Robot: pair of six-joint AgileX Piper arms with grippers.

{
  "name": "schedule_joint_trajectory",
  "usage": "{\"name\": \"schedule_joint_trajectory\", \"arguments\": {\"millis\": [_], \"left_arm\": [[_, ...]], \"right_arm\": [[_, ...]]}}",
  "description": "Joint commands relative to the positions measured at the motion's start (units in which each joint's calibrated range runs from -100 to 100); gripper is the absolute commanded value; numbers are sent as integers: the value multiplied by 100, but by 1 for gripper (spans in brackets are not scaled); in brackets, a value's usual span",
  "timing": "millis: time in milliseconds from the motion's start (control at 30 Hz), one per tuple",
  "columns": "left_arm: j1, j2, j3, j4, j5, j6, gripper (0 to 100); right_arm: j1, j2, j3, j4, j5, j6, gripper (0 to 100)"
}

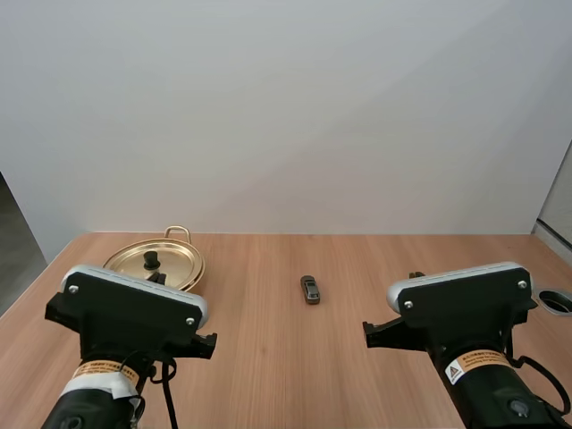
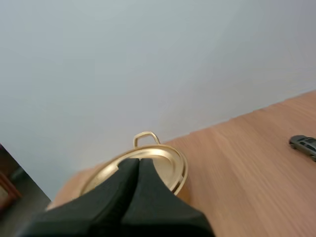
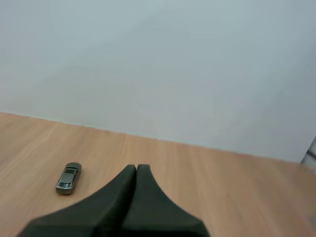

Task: Open the pot, put the car inside, and close it

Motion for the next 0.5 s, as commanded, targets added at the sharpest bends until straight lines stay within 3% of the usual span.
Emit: {"name": "schedule_joint_trajectory", "arguments": {"millis": [0,100,200,300,400,467], "left_arm": [[0,0,-353,1445,-2791,99,0],[0,0,-1041,976,-2342,49,0],[0,89,-1878,-78,-529,46,0],[35,862,-2347,-462,403,-50,0],[257,1877,-2757,-391,966,-465,0],[485,2551,-3136,-391,1585,-824,0]], "right_arm": [[-1,0,0,-3624,-2404,121,0],[-1,0,-325,-2821,-2497,238,0],[-1,216,-998,-1716,-1536,313,0],[-1,1198,-1762,-1144,-488,313,0],[-1,2653,-2705,-430,974,313,0],[-1,3555,-3354,-112,2039,290,0]]}}
